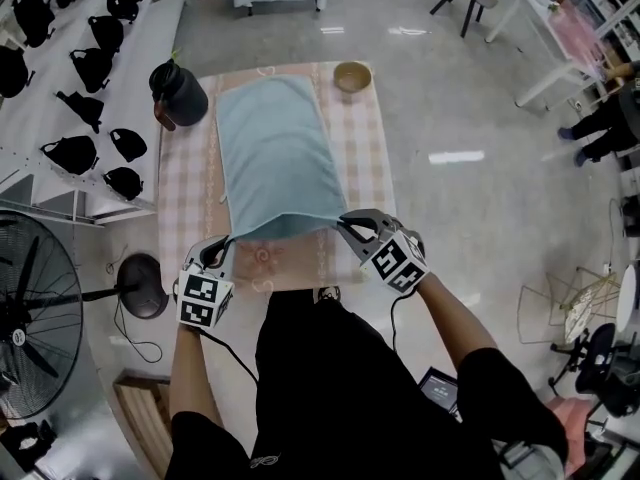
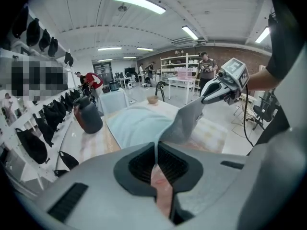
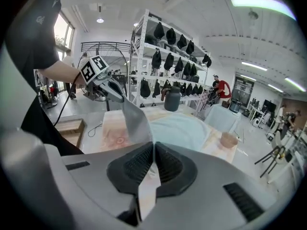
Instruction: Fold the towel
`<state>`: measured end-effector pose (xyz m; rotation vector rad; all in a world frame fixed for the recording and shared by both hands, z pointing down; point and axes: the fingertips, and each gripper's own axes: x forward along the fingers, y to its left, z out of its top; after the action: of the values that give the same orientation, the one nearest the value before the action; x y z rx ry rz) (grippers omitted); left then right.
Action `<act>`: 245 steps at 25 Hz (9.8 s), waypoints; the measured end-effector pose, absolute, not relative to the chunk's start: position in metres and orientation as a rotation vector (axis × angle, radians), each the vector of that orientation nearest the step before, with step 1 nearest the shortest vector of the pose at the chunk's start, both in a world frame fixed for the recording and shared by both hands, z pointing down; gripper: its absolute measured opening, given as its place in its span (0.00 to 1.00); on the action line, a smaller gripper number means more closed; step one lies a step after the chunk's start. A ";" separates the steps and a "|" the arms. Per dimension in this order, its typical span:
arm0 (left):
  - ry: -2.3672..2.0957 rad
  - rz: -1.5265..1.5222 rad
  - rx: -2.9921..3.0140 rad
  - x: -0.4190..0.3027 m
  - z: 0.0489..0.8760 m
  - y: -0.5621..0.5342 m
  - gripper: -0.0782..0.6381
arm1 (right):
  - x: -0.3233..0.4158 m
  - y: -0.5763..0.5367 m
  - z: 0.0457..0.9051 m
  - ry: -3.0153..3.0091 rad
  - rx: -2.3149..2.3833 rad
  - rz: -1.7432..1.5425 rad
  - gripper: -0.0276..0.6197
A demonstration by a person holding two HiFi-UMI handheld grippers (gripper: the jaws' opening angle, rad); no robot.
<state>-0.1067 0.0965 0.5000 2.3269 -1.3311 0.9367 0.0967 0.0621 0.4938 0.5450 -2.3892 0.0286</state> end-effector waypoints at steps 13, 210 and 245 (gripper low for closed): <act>-1.456 0.800 2.277 -0.137 0.482 -0.004 0.13 | 0.065 -0.032 0.467 -2.400 0.664 0.034 0.07; -1.521 0.760 1.819 -0.196 0.568 -0.077 0.15 | 0.078 -0.144 0.535 -2.266 0.823 0.220 0.07; -1.448 0.856 1.740 -0.252 0.649 -0.211 0.15 | 0.051 -0.291 0.622 -2.108 0.903 0.420 0.07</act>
<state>-0.2515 -0.2113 0.6489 1.7401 -1.4485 0.8563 0.0512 -0.2907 0.6218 0.9025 -2.1082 0.4197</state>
